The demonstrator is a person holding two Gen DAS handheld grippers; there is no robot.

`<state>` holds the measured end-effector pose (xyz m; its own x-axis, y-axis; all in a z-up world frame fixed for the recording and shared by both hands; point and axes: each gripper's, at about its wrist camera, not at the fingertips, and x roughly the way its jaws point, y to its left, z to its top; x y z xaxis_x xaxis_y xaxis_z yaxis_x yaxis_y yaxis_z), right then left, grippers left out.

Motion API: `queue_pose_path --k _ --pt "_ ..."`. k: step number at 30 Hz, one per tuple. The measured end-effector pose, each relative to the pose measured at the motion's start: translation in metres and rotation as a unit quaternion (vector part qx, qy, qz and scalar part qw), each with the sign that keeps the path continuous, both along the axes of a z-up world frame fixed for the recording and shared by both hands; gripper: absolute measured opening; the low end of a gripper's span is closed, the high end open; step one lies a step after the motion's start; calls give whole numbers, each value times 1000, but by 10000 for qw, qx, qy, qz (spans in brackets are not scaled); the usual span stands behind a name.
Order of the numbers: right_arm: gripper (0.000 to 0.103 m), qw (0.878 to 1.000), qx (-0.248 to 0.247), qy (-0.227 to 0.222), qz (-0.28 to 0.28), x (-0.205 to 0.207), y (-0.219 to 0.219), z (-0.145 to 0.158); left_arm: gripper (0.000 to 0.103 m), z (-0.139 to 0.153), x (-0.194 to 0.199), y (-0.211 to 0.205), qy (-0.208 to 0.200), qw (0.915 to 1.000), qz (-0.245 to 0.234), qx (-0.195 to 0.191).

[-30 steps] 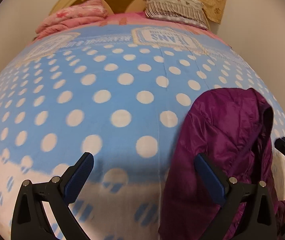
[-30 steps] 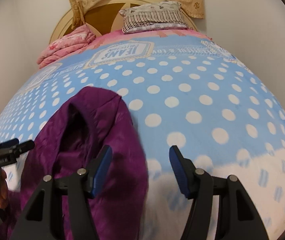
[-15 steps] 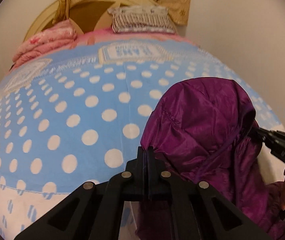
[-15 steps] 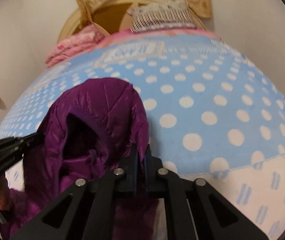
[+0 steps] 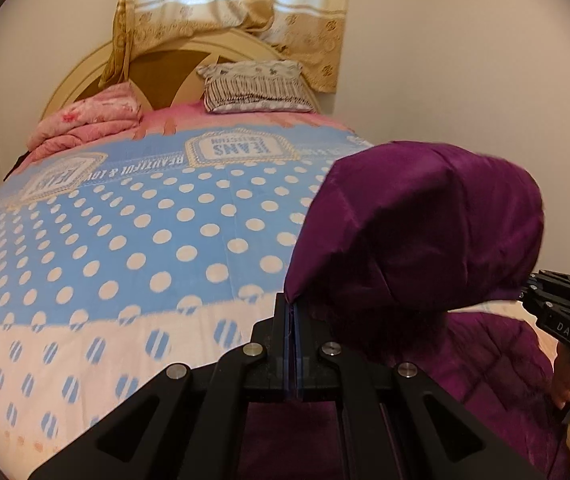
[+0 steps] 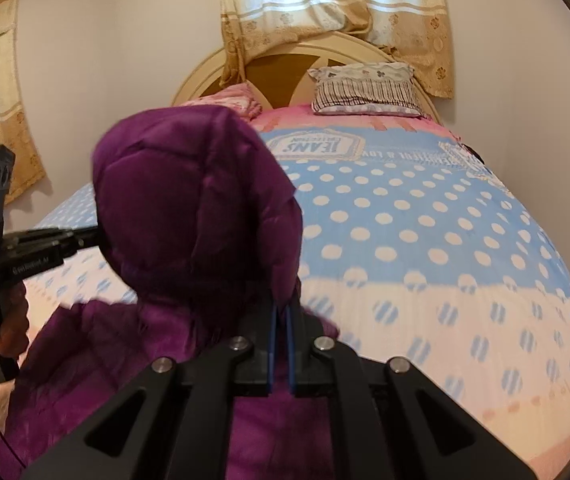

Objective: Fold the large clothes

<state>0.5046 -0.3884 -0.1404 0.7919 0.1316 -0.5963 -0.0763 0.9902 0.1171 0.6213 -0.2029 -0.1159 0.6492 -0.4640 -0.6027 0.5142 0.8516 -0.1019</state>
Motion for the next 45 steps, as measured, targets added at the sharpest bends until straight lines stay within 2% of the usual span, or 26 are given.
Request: queue_pose_path --k 5,10,12,17,21,23,24,25,26,27,28,29,30,31,33,35,36,38,39,42,45 --pt "6 9999 -58 139 29 -32 -5 -7 1 -15 -37 16 -132 9998 -84 100" --pt "5 9992 -165 360 56 -60 -9 -25 1 -41 -74 25 -23 9994 -278 217" --pt "5 9989 -173 437 61 -69 -8 -30 1 -50 -89 22 -38 9986 -403 345" --pt "5 9973 -376 627 37 -81 -7 -44 1 -66 -113 16 -31 9942 -501 955" --pt "6 9965 -384 744 -33 -90 -13 -46 2 -59 -118 27 -102 9938 -369 1046" --pt "14 9965 -304 766 -98 -95 -17 -42 2 -49 -117 36 -288 9936 -121 1086" --pt "37 9966 -304 740 -176 -99 -19 -40 2 -45 -116 40 -346 9937 -6 1064" --pt "65 9973 -201 665 -220 -102 -22 -34 4 -40 -113 44 -367 9941 128 1017" --pt "75 9980 -117 566 -240 -105 -23 -30 4 -35 -109 48 -372 9946 268 930" --pt "77 9984 -74 460 -321 -106 -23 -24 9 -30 -104 50 -366 9951 427 818" --pt "73 9983 -76 446 -380 -103 -21 -19 24 -28 -100 50 -339 9951 521 764" --pt "68 9980 -18 457 -426 -97 -18 -13 34 -24 -96 50 -289 9956 631 623" --pt "53 9980 68 456 -422 -92 -15 -9 57 -21 -92 49 -240 9965 704 370" --pt "44 9980 185 438 -415 -87 -12 -5 74 -18 -91 48 -257 9969 723 182" --pt "44 9979 343 406 -376 -76 0 2 82 -10 -93 39 -327 9969 699 -157" --pt "46 9981 351 363 -360 -66 14 6 85 -4 -93 24 -306 9975 578 -265" --pt "55 9981 345 318 -392 -62 18 5 86 -1 -93 15 -321 9977 551 -225" --pt "58 9976 408 393 -392 -50 25 -2 86 -2 -90 -6 -384 9976 572 36" --pt "55 9970 406 495 -433 -45 27 -10 86 -7 -88 -18 -337 9979 522 199" --pt "37 9928 616 847 -576 -40 24 -33 86 -28 -85 -36 -144 9974 408 570" --pt "36 9910 651 1060 -502 -51 28 -55 86 -55 -94 -41 25 9959 305 846"
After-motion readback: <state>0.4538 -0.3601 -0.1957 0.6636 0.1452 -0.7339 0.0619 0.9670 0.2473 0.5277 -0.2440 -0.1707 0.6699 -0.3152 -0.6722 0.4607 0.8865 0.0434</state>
